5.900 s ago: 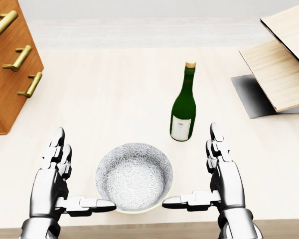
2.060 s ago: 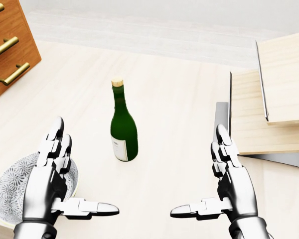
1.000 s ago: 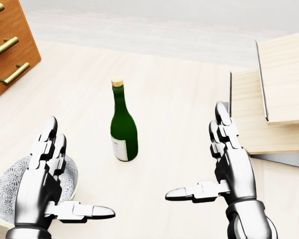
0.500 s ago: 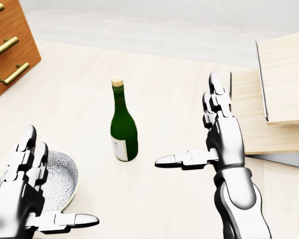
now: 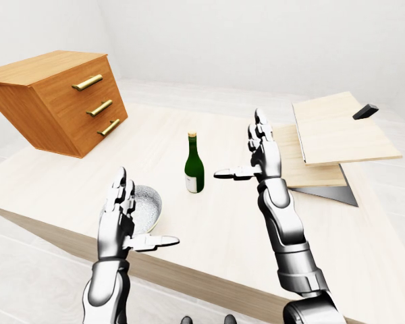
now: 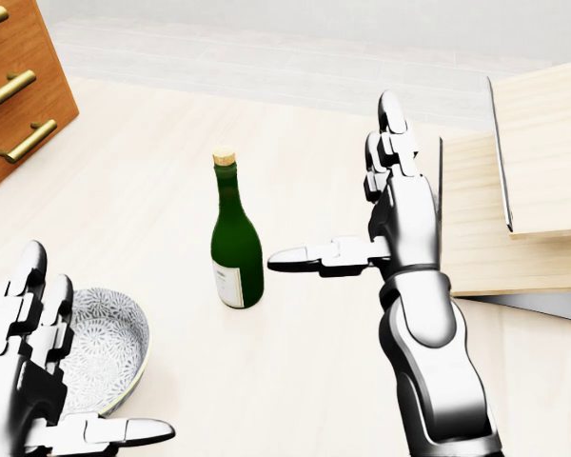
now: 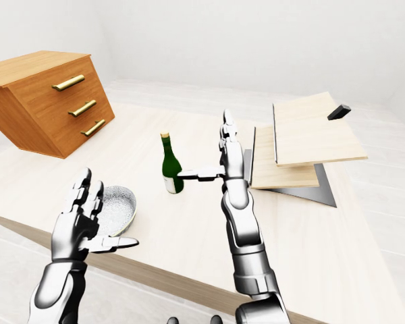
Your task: Put the wine bottle on the wine rack.
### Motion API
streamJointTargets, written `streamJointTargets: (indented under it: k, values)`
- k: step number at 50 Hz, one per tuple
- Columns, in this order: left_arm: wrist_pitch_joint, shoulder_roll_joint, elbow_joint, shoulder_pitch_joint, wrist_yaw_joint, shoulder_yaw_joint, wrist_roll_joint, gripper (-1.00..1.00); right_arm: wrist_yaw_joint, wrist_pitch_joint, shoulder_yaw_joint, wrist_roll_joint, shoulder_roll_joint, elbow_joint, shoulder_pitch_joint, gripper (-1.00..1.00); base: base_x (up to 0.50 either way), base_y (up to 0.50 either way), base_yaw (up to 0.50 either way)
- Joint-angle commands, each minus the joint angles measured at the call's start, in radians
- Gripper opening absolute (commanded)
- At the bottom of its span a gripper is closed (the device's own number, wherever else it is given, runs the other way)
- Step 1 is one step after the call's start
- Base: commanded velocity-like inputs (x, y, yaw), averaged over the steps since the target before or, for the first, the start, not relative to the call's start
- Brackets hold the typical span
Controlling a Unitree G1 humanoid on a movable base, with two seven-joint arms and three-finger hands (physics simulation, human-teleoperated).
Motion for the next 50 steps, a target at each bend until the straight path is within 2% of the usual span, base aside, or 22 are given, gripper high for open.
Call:
streamJointTargets:
  k: [1, 9, 38, 50]
  values:
    - [0.0, -0.004, -0.027, 0.008, -0.008, 0.01, -0.001, 1.0, -0.036, 0.0, 0.006, 0.009, 0.014, 0.059, -0.076, 1.0, 0.0, 0.0, 0.0]
    - [0.0, -0.008, -0.029, 0.009, -0.011, 0.012, -0.002, 1.0, -0.076, 0.0, 0.01, 0.016, 0.038, 0.169, -0.143, 1.0, 0.0, 0.0, 0.0]
    - [0.0, -0.016, -0.057, 0.027, -0.025, 0.03, -0.004, 1.0, -0.112, 0.0, 0.026, 0.011, 0.067, 0.385, -0.24, 1.0, 0.0, 0.0, 0.0]
    - [0.0, -0.014, -0.075, 0.029, -0.026, 0.016, 0.004, 1.0, -0.139, 0.0, 0.014, 0.018, 0.081, 0.601, -0.359, 1.0, 0.0, 0.0, 0.0]
